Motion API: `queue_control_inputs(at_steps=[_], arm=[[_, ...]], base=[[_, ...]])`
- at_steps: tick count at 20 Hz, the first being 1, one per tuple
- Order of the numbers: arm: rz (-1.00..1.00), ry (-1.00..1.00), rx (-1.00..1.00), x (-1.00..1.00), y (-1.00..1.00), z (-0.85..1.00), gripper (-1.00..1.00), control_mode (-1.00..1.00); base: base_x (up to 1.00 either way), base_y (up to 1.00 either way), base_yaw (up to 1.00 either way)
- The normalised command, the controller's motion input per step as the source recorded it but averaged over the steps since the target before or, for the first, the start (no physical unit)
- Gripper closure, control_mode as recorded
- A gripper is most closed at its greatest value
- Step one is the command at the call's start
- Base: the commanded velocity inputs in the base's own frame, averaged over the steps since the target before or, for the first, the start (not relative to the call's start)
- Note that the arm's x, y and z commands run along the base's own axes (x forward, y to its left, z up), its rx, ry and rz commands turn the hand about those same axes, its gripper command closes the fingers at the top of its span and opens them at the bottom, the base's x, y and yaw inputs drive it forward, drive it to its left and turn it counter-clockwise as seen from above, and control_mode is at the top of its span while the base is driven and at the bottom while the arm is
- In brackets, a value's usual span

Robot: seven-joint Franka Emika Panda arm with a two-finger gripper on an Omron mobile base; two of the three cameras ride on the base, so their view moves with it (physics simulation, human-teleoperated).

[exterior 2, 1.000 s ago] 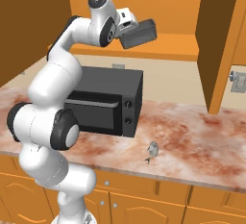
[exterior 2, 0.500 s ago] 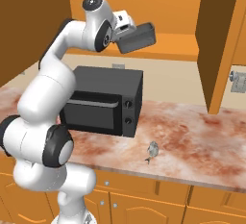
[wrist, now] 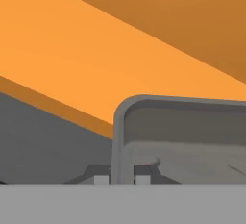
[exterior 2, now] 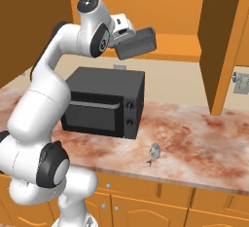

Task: Retrieve the tupperware from the cabinet, then place the raw meat into the tupperware to avoid contamination.

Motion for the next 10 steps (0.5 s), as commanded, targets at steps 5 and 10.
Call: queue_control_inputs(at_steps=[5, 10], arm=[[0.01, 0.08, 0.0, -0.44, 0.0, -0.03, 1.0, -1.0], [0.0, 0.11, 0.0, -0.42, 0.0, -0.09, 1.0, -1.0]], base=[[0.0, 0.0, 0.0], [0.0, 0.0, 0.0]])
